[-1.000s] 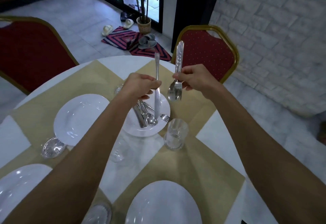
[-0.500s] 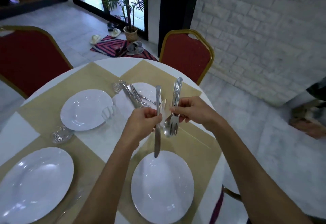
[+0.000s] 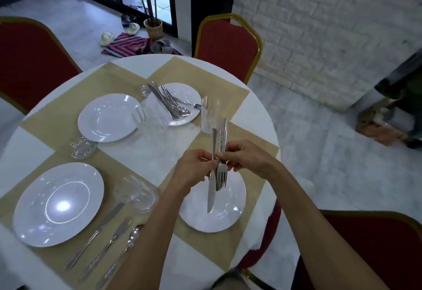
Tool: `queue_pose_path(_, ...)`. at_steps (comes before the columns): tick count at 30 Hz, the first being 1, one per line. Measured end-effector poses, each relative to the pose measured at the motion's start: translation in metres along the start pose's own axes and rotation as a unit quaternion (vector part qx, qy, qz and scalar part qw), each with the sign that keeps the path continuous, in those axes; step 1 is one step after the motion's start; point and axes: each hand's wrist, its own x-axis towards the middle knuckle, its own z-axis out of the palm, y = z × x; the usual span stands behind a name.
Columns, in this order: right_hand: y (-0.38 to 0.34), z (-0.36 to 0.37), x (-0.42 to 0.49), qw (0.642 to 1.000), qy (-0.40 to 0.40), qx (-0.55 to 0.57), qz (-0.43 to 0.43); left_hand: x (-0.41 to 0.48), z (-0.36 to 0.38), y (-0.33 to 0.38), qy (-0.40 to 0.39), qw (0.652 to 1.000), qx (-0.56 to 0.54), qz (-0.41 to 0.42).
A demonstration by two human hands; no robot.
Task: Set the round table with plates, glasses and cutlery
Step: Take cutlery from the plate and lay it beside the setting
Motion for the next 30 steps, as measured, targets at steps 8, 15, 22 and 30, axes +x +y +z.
queue_pose_path(8, 0.031, -0.006, -0.024, 0.999, 0.032, 0.037, 0.016, -0.010, 0.027, -0.012, -0.039, 0.999, -0.027, 0.008)
queue_pose_path(15, 0.043, -0.035, -0.022, 0.997, 0.054, 0.042, 0.020, 0.001, 0.058, -0.003, -0.048, 0.997, -0.064, 0.005)
queue_pose_path(22, 0.056, -0.069, -0.006, 0.998, 0.048, 0.023, 0.027, 0.015, 0.086, 0.013, -0.082, 0.993, -0.080, 0.001)
queue_pose_path(30, 0.055, -0.090, 0.015, 1.000, 0.001, 0.012, 0.025, 0.028, 0.094, 0.017, -0.046, 0.989, -0.131, -0.045)
